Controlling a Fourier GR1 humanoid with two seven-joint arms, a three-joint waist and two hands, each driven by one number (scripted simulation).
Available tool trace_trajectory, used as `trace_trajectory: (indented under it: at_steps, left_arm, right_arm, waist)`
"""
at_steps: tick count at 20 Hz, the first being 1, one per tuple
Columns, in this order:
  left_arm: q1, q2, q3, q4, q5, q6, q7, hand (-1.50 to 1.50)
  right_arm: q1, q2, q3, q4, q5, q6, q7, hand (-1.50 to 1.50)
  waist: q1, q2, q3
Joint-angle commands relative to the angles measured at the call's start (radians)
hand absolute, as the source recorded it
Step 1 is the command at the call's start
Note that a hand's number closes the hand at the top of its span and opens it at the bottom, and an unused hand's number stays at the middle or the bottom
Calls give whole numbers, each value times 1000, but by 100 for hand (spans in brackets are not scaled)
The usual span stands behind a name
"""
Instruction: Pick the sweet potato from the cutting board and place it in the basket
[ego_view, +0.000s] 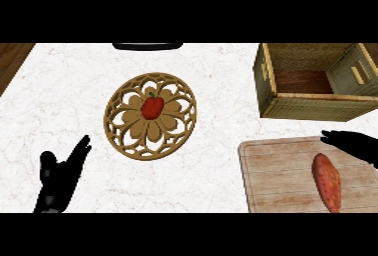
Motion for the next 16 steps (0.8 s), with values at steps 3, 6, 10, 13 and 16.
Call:
trace_trajectory:
  at_steps: [3, 6, 10, 13, 16]
  left_arm:
    - [86, -8, -9, 4, -1, -28, 14, 0]
    - [72, -12, 16, 43, 27, -52, -6, 0]
    - [58, -27, -6, 44, -21, -32, -7, 0]
    - [-5, -45, 1, 58, -11, -18, 59, 0]
    - [58, -25, 16, 33, -9, -48, 6, 0]
  right_arm:
    - [22, 62, 33, 49, 82, -57, -40, -150]
    - [-78, 59, 37, 78, 85, 2, -19, -150]
    - [-86, 69, 79, 114, 164, 8, 2, -150]
    - [-53, 124, 123, 147, 232, -67, 5, -150]
    - [-36, 108, 99, 190, 238, -69, -49, -150]
  waist:
    - [4, 7, -9]
    - [7, 9, -10]
    - [6, 9, -10]
    - [1, 9, -10]
    - [2, 8, -10]
